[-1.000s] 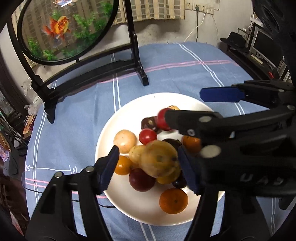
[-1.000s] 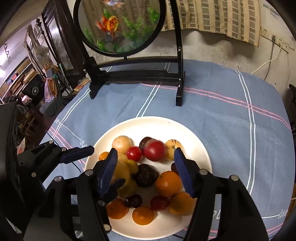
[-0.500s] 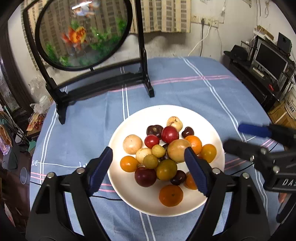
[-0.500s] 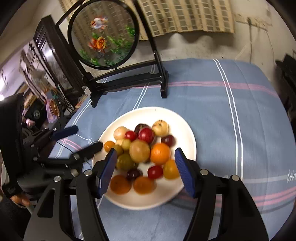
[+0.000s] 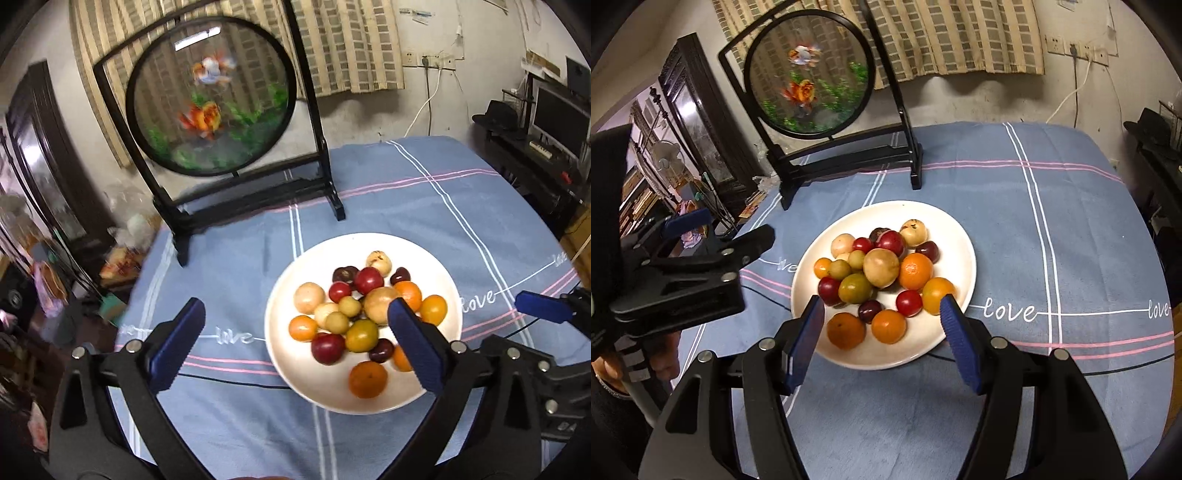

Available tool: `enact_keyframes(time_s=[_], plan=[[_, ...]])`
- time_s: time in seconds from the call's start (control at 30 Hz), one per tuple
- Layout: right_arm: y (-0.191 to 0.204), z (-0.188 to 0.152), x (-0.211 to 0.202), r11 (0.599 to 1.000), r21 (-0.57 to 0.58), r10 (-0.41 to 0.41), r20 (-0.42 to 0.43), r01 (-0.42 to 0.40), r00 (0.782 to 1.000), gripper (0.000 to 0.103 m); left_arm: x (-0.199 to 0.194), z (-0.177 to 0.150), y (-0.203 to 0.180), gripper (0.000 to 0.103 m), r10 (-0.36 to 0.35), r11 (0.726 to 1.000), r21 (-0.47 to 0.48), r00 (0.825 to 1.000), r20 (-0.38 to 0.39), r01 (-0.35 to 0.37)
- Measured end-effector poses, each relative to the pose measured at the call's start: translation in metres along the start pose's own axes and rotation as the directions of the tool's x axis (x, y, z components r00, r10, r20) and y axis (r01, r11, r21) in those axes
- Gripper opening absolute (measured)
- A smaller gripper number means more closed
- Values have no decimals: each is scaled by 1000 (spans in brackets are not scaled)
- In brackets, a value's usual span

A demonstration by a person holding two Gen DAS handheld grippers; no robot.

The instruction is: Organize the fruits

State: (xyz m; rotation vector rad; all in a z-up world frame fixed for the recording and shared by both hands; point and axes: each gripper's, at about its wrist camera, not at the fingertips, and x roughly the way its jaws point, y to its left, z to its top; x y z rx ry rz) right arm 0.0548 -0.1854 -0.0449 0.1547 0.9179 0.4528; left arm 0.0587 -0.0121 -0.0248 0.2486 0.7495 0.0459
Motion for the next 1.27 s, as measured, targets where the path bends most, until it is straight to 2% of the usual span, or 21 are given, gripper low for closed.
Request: enact_keyframes(time_s=[0.37,0.47,0.57,0.7,0.87,1.0,1.27], plan=[[17,-17,-18,1000,-32,1,12,-1,1000,66,-31,1,5,101,-67,996,-53,996,64,71],[20,-20,-18,999,-33,4,9,-4,1000,66,-35,1,5,101,-123,990,-68,991,54,127],[22,-22,-19,999,-30,21,1,-21,1000,66,-40,-1,11,101,-209,968,-126,976,59,215],[23,-25,-18,999,-33,17,-4,-17,1000,66,-47,-2,11,101,-166,974,-143,982,88,177],[22,-25,-18,999,-28,19,-6,-19,1000,66,-33,-4,19,101,-141,971,-192,989,36,145],[20,-23,-18,1000,-22,15,0,-15,1000,66,-28,-3,18,101,-57,984,-164,998,35,62],[17,-20,-21,1000,-16,4,24,-4,1000,66,-25,3,22,101,-47,983,-176,999,20,50]])
